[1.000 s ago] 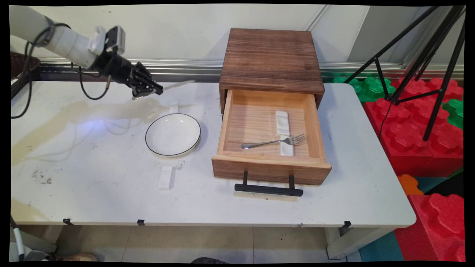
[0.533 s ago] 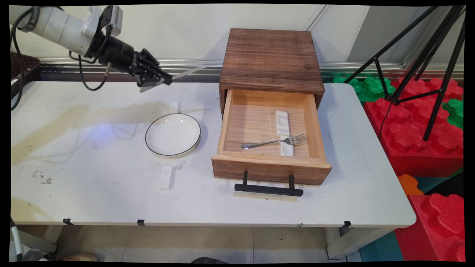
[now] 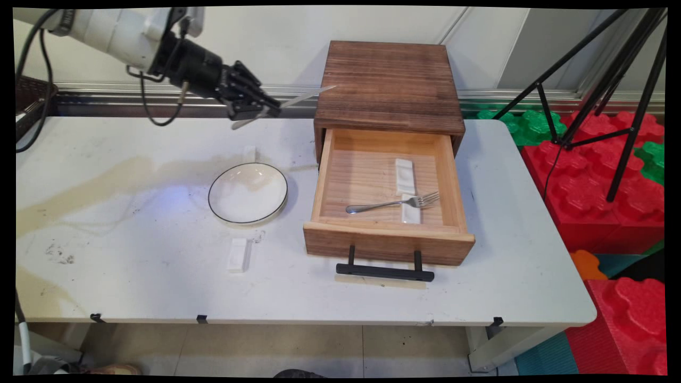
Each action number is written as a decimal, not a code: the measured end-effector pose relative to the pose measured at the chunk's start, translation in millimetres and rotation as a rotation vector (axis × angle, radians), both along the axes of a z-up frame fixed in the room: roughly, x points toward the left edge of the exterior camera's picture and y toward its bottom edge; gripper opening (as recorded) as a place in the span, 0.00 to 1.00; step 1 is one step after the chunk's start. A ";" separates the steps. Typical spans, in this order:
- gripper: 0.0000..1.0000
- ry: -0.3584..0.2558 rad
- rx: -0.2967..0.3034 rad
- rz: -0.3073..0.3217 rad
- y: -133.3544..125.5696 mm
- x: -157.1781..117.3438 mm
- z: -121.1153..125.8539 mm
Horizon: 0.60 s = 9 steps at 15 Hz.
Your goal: Place the picked object into the drawer
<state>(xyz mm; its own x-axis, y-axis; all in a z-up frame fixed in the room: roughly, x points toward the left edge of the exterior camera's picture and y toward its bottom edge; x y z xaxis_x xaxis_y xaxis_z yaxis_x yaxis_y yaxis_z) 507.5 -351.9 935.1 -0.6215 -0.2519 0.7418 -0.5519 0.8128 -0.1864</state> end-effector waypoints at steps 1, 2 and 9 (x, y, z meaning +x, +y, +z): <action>0.00 0.003 -0.002 -0.003 -3.4 -12.1 1.7; 0.00 0.005 -0.005 -0.007 -7.5 -24.9 3.0; 0.00 0.003 0.001 -0.036 -36.9 -102.8 1.2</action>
